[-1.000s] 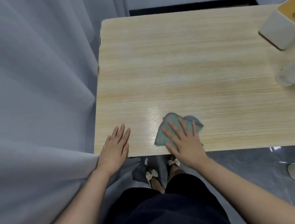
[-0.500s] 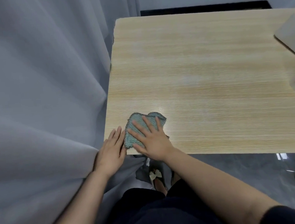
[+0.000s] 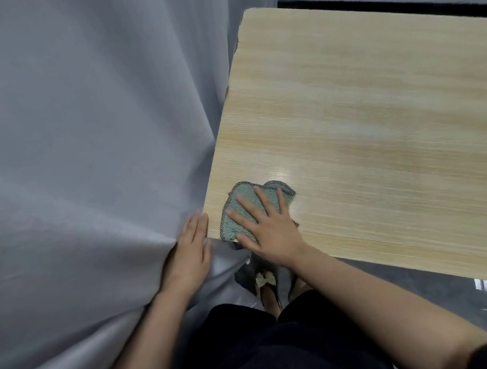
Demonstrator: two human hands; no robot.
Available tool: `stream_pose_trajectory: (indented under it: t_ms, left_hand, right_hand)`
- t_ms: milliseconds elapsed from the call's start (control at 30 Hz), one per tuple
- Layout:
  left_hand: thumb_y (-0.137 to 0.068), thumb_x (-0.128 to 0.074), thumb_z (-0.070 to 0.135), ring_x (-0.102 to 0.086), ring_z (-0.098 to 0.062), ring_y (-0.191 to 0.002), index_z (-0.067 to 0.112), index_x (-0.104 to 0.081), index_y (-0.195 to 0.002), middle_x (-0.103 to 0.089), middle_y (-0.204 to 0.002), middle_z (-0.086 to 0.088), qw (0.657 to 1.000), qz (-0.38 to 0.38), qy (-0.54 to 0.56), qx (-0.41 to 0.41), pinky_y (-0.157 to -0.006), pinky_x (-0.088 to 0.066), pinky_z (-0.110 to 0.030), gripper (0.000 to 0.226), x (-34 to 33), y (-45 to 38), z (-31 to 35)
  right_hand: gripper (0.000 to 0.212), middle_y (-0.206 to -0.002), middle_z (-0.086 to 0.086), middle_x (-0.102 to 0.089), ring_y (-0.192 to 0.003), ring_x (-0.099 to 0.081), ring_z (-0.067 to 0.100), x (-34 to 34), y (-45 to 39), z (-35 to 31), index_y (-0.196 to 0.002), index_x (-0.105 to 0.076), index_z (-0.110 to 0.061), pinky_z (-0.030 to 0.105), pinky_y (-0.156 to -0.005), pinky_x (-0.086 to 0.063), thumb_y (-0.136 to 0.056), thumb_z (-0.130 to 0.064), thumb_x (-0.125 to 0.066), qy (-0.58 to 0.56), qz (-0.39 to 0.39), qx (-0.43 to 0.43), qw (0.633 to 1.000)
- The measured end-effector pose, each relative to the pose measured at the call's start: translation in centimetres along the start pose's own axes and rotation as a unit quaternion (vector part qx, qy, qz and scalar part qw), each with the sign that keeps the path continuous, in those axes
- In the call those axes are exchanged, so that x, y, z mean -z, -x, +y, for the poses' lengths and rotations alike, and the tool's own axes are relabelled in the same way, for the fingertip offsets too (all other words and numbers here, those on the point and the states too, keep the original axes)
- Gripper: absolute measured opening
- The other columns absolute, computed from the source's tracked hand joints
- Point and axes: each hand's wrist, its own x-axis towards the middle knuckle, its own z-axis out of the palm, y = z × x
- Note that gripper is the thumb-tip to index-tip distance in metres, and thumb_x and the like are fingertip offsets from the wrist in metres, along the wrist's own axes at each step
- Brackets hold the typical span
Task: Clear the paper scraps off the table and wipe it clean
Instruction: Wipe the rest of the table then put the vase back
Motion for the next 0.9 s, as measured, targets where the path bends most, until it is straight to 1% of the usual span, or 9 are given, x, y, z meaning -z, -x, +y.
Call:
stream_pose_trajectory:
  t_ms: [133,233,333,467,567,633,733,833,900]
  left_hand:
    - [-0.091,-0.031,0.019,-0.015,-0.023,-0.143,0.003,-0.028,-0.144,-0.022,-0.153,-0.012,0.997,0.053,0.057,0.008,-0.113,-0.003,-0.019,0.056,0.3,0.7,0.5]
    - [-0.092,-0.029,0.023,-0.024,-0.028,-0.14,0.002,-0.035,-0.142,-0.03,-0.15,-0.017,0.993,0.105,0.048,0.009,-0.114,-0.018,-0.034,0.054,0.7,0.5,1.5]
    - [-0.091,-0.028,0.029,-0.037,-0.032,-0.135,0.006,-0.044,-0.138,-0.041,-0.145,-0.014,0.993,0.095,-0.056,-0.041,-0.106,-0.034,-0.052,0.054,0.6,-0.8,3.7]
    - [-0.083,0.005,0.059,0.014,-0.015,-0.142,0.033,0.009,-0.145,0.016,-0.154,0.008,0.988,-0.012,-0.151,-0.005,-0.114,-0.001,-0.051,0.067,-1.7,-3.5,5.4]
    - [-0.092,-0.006,0.059,-0.002,-0.022,-0.145,0.033,-0.005,-0.148,-0.002,-0.157,0.003,0.988,0.002,-0.155,-0.007,-0.111,-0.006,-0.057,0.062,-2.7,-3.9,5.3]
    - [-0.096,-0.005,0.055,-0.011,-0.025,-0.144,0.032,-0.012,-0.149,-0.009,-0.158,0.002,0.982,-0.016,-0.172,-0.075,-0.112,-0.015,-0.059,0.058,-3.4,-3.4,5.7]
    - [-0.097,-0.006,0.053,-0.01,-0.022,-0.144,0.035,-0.008,-0.149,-0.003,-0.158,0.005,0.969,-0.042,-0.175,-0.169,-0.11,-0.011,-0.056,0.056,-4.5,-3.4,7.3]
    - [-0.095,-0.005,0.056,-0.01,-0.019,-0.144,0.037,-0.011,-0.147,-0.009,-0.158,0.007,0.965,-0.049,-0.183,-0.181,-0.11,-0.008,-0.055,0.056,-4.1,-5.8,9.0]
    - [-0.092,0.0,0.059,0.003,-0.016,-0.145,0.04,0.0,-0.147,0.002,-0.157,0.01,0.964,-0.036,-0.203,-0.167,-0.112,0.002,-0.053,0.058,-3.5,-7.3,8.9]
  right_hand:
    - [0.06,-0.149,-0.003,-0.038,-0.14,-0.027,0.033,0.4,-4.3,-3.2,-0.135,-0.048,-0.034,0.066,-0.108,-0.016,-0.088,-0.058,-0.021,-0.005,-0.063,0.07,0.996]
    - [0.068,-0.154,-0.004,-0.026,-0.145,-0.011,0.024,1.2,-4.3,-2.1,-0.144,-0.033,-0.031,0.054,-0.114,0.006,-0.085,-0.062,-0.018,-0.062,-0.032,0.076,0.995]
    - [0.065,-0.154,-0.002,-0.027,-0.145,-0.015,0.02,2.7,-2.3,1.3,-0.145,-0.033,-0.025,0.041,-0.115,0.007,-0.089,-0.055,-0.019,-0.115,0.03,-0.007,0.993]
    - [0.062,-0.156,-0.004,-0.02,-0.145,-0.007,0.016,3.0,1.0,6.9,-0.147,-0.028,-0.023,0.035,-0.114,0.011,-0.093,-0.05,-0.012,-0.068,0.026,-0.106,0.992]
    - [0.057,-0.155,-0.007,-0.022,-0.145,-0.007,0.015,2.9,2.5,9.9,-0.147,-0.028,-0.026,0.036,-0.115,0.009,-0.095,-0.047,-0.016,-0.039,0.022,-0.126,0.991]
    - [0.057,-0.155,-0.007,-0.02,-0.145,-0.005,0.015,3.1,3.2,11.7,-0.148,-0.025,-0.027,0.036,-0.116,0.008,-0.095,-0.048,-0.015,-0.035,0.027,-0.164,0.986]
    - [0.059,-0.155,-0.005,-0.022,-0.146,-0.009,0.018,3.5,3.9,13.9,-0.147,-0.028,-0.025,0.041,-0.116,0.002,-0.094,-0.047,-0.015,-0.028,0.047,-0.224,0.973]
    - [0.057,-0.155,-0.007,-0.022,-0.145,-0.01,0.017,3.4,4.3,14.7,-0.147,-0.028,-0.027,0.043,-0.116,0.0,-0.095,-0.047,-0.014,-0.022,0.047,-0.23,0.972]
    - [0.055,-0.155,-0.008,-0.02,-0.145,-0.007,0.015,3.1,4.3,14.6,-0.147,-0.025,-0.029,0.041,-0.117,0.002,-0.096,-0.046,-0.014,-0.017,0.049,-0.233,0.971]
